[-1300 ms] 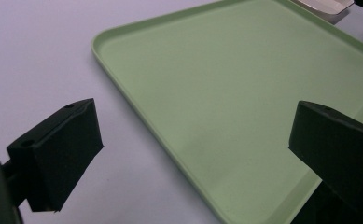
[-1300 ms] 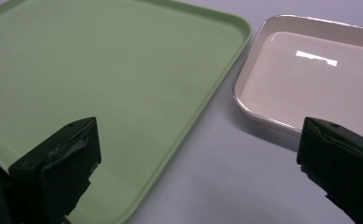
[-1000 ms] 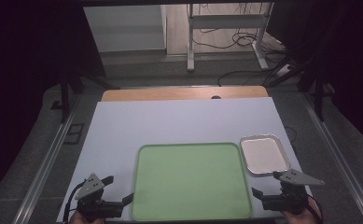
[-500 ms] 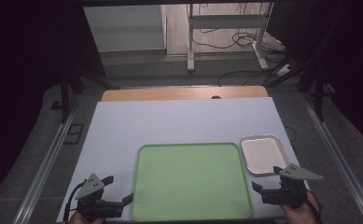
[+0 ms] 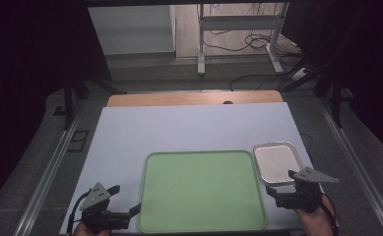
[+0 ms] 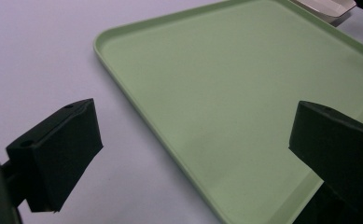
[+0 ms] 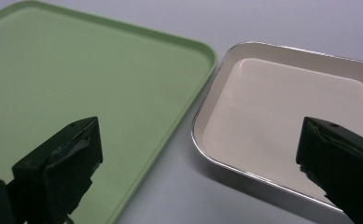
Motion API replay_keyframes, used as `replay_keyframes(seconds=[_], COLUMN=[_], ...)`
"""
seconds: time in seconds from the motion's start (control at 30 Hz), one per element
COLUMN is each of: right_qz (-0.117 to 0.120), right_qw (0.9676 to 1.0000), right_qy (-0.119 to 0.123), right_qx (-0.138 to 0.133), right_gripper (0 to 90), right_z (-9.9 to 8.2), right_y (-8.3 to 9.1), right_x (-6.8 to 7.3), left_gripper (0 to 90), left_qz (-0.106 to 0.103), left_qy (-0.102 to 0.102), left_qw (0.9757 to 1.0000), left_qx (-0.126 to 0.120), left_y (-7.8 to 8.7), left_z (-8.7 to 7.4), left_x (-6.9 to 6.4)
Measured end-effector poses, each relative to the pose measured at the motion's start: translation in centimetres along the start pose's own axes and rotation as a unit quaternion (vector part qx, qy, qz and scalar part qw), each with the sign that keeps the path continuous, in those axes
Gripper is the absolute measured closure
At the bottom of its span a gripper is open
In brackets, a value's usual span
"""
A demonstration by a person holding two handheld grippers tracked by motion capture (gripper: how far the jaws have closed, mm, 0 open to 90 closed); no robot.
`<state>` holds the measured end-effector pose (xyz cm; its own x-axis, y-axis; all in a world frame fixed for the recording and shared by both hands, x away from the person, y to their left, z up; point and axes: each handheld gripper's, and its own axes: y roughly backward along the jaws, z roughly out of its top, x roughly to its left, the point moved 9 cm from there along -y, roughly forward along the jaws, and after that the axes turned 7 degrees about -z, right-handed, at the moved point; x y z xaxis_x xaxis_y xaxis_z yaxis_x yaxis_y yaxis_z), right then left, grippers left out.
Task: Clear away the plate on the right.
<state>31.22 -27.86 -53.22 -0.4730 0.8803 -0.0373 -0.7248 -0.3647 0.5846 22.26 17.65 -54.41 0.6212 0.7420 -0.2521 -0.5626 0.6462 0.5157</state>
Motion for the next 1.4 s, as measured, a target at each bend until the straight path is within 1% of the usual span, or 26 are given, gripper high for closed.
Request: replay_keyframes(seconds=[0.23,0.6,0.8,1.0,1.03,1.07,1.13,1.17,1.23,1.3,1.37,1.4], right_qz=[-0.005,-0.015,-0.026,-0.042,-0.047,-0.047,-0.052,-0.060,-0.062,-0.065,-0.069,-0.069], right_qw=[1.0000,0.9998,0.9995,0.9989,0.9986,0.9986,0.9983,0.9978,0.9976,0.9973,0.9965,0.9965], right_qy=[-0.003,-0.006,-0.009,-0.013,-0.014,-0.014,-0.017,-0.023,-0.026,-0.033,-0.045,-0.045], right_qx=[0.000,0.009,0.014,0.016,0.018,0.018,0.019,0.016,0.015,0.011,0.011,0.011], right_gripper=[0.4,0.4,0.4,0.2,0.0,0.0,0.0,0.0,0.0,0.0,0.0,0.0], right_z=[0.5,0.8,0.9,1.1,1.1,1.1,1.2,1.3,1.4,1.5,1.7,1.7], right_y=[-0.7,-1.9,-2.3,-2.9,-3.1,-3.1,-3.3,-3.4,-3.4,-3.5,-3.7,-3.7], right_x=[-0.6,-1.7,-2.3,-3.3,-3.7,-3.7,-4.0,-4.4,-4.5,-4.8,-5.3,-5.3], left_gripper=[2.3,2.4,2.4,2.4,2.4,2.4,2.5,2.5,2.5,2.6,2.6,2.6], left_qz=[0.000,0.001,0.001,0.001,0.001,0.001,0.001,0.002,0.002,0.002,0.002,0.002], left_qy=[-0.001,-0.002,-0.002,-0.004,-0.004,-0.004,-0.004,-0.004,-0.004,-0.006,-0.006,-0.006], left_qw=[1.0000,1.0000,1.0000,1.0000,1.0000,1.0000,1.0000,1.0000,1.0000,1.0000,1.0000,1.0000], left_qx=[0.001,0.002,0.003,0.004,0.004,0.005,0.005,0.005,0.006,0.006,0.007,0.007], left_y=[0.0,0.0,0.0,-0.1,-0.1,-0.1,-0.1,-0.1,-0.1,-0.1,-0.1,-0.1], left_z=[0.0,0.0,0.0,-0.1,-0.1,-0.1,-0.1,-0.1,-0.1,-0.1,-0.1,-0.1], left_x=[0.0,0.0,-0.1,-0.1,-0.1,-0.1,-0.1,-0.1,-0.1,-0.1,-0.1,-0.1])
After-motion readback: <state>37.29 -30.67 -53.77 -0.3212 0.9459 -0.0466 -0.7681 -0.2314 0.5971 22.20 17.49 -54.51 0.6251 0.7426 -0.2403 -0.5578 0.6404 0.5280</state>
